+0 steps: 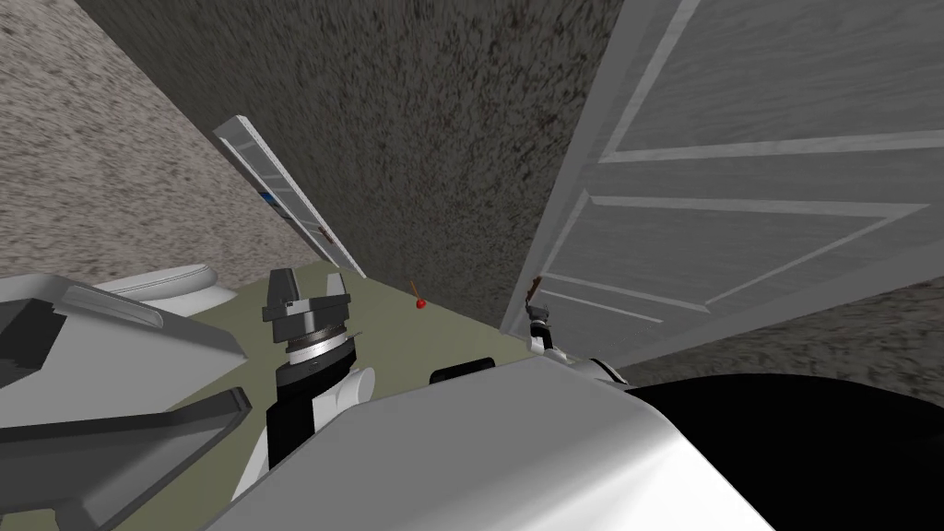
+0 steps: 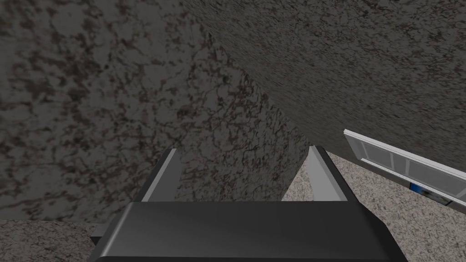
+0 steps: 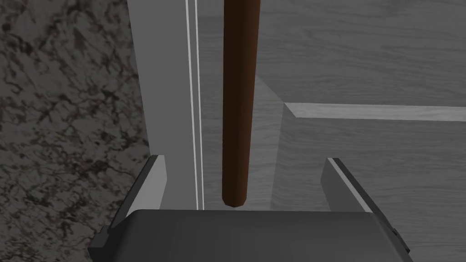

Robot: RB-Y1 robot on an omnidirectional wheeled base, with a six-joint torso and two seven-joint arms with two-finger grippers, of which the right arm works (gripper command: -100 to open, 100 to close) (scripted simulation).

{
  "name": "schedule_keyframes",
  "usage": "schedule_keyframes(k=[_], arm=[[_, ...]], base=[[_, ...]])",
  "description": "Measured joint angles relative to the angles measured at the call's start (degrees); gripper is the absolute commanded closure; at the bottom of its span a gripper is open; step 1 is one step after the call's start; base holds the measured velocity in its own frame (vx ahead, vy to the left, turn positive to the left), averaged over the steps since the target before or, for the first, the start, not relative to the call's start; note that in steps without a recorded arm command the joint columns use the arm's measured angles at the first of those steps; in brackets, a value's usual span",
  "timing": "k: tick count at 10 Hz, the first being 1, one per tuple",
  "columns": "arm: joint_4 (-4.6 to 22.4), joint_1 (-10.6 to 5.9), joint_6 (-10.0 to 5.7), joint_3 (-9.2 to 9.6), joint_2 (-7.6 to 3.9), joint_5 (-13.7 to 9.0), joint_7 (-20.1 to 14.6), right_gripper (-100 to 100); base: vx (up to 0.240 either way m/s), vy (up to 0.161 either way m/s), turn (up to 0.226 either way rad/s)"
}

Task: Pull the door open

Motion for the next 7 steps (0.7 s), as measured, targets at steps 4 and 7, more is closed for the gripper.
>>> schedule_keyframes(k=[4,7], arm=[[0.3,-0.04,-0.24,-0.3,0.15,-0.2,0.1,-100],[0.2,0.43,-0.43,-0.37,0.66,-0.3,0.3,-100]], base=[[0.158,-0.113,0.023],[0.108,-0.083,0.009]])
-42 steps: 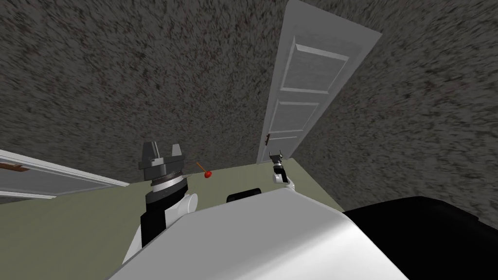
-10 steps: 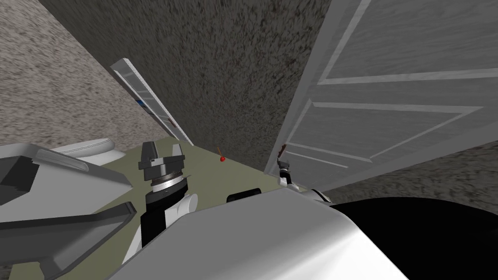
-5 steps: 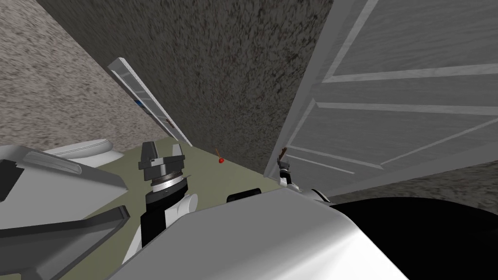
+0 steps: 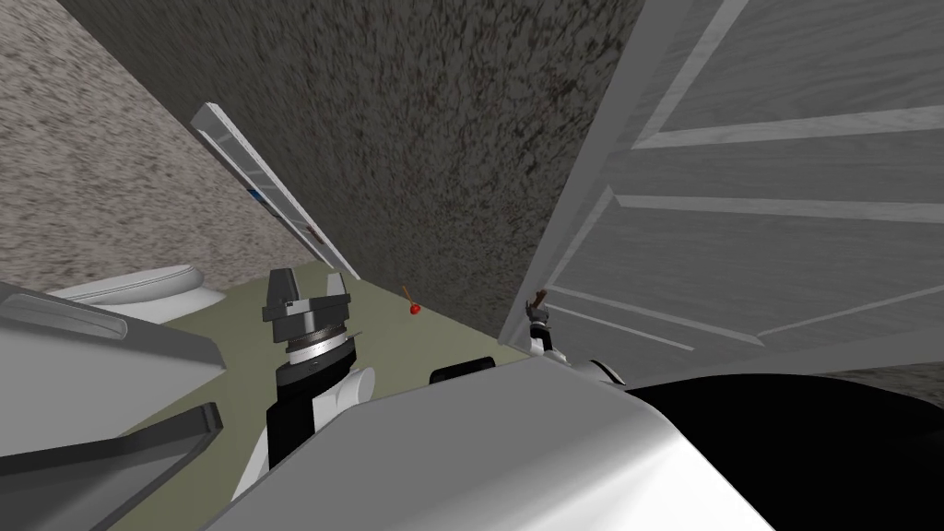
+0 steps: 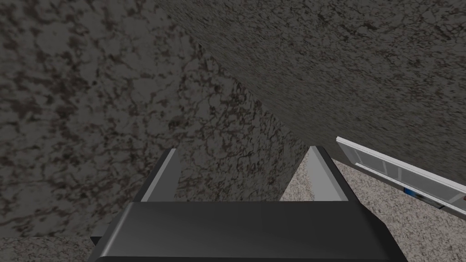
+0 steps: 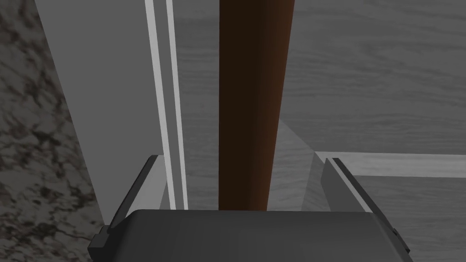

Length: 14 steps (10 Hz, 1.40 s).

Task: Pull the door open

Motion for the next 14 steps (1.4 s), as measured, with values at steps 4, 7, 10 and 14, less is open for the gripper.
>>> schedule_keyframes(k=[4,7,10,14], arm=[[0.0,0.02,-0.07,-0.01,0.02,0.0,0.0,100],[0.0,0.03,-0.07,0.0,0.03,0.0,0.0,100],[0.2,-0.83,-0.22,1.35,-0.4,1.0,-1.1,100],[-2.4,0.15,1.1,3.69,-0.42,2.5,-2.1,100]], base=[[-0.009,0.006,-0.003],[-0.037,-0.003,0.014],[-0.194,-0.005,0.053],[-0.222,0.007,0.051]])
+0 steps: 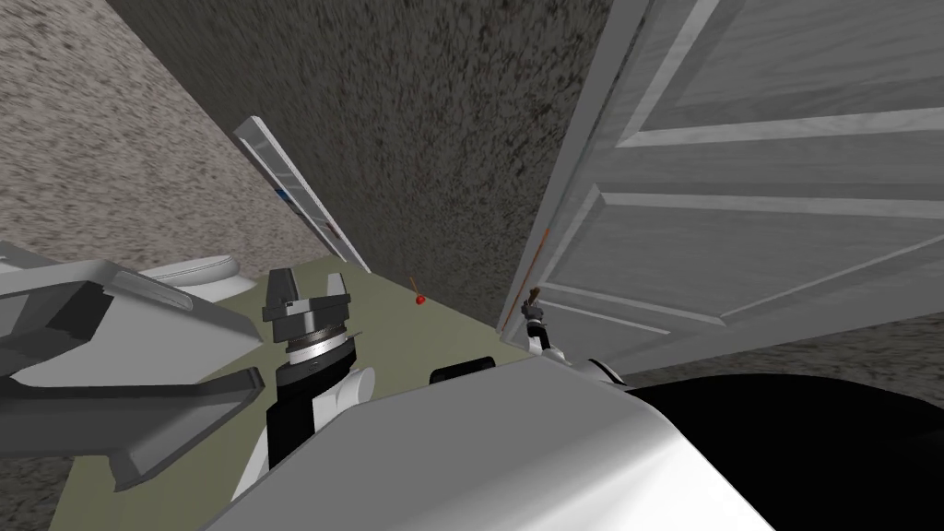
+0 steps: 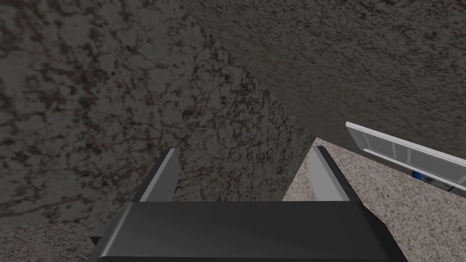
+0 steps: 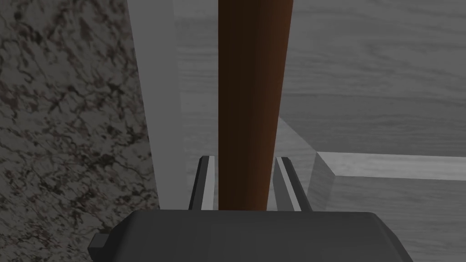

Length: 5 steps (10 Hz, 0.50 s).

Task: Pull the door open

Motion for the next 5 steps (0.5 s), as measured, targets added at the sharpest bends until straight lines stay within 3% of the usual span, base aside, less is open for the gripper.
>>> schedule_keyframes(k=[1,2,5], arm=[[-1.4,0.61,0.59,0.5,0.11,0.4,0.0,100],[-0.3,0.0,0.36,1.04,0.16,0.7,-0.4,100],[-0.2,-0.26,0.19,2.25,-0.13,1.5,-1.4,100]], base=[[-0.154,-0.01,0.032],[-0.179,0.007,0.042],[-0.153,-0.013,0.042]])
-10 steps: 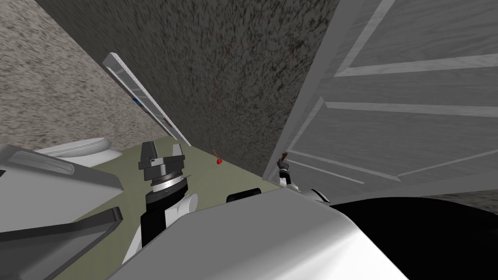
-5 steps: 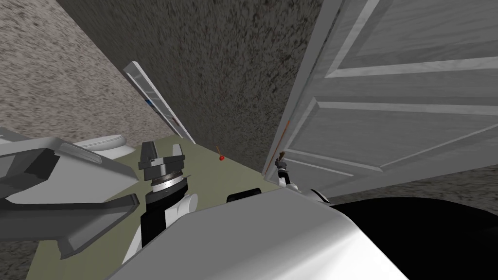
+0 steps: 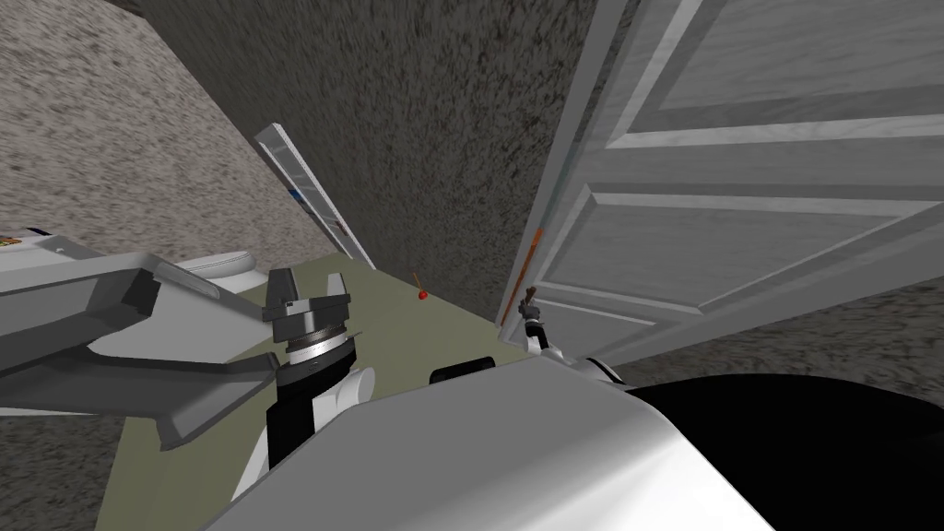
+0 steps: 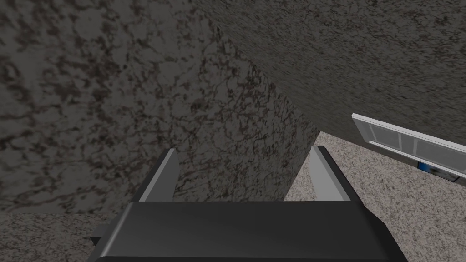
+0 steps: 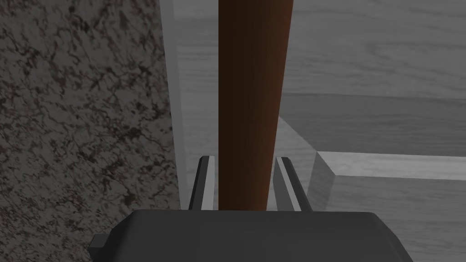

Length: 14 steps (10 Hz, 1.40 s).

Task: Pull the door open

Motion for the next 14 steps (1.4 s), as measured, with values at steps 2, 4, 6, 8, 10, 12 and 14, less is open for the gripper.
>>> schedule_keyframes(k=[2,4,6,8,10,12,14], arm=[[0.1,-0.27,-0.55,1.24,-0.3,0.8,-1.1,100],[-0.2,-0.11,-0.36,2.86,-0.56,1.8,-2.2,100],[-0.7,0.14,-0.41,4.28,-0.74,2.7,-3.2,100],[-1.4,0.56,-0.12,5.02,-0.75,3.1,-3.5,100],[-2.5,0.96,-0.15,6.09,-1.36,3.8,-4.4,100],[-2.7,1.07,-0.14,7.39,-1.51,4.6,-5.2,100],[-3.0,1.14,-0.83,9.08,-2.03,5.6,-6.6,100]], base=[[-0.225,-0.01,0.059],[-0.24,-0.026,0.067],[-0.233,-0.018,0.044],[-0.157,-0.007,0.043],[-0.229,-0.04,0.053],[-0.202,-0.042,0.051],[-0.25,-0.052,0.056]])
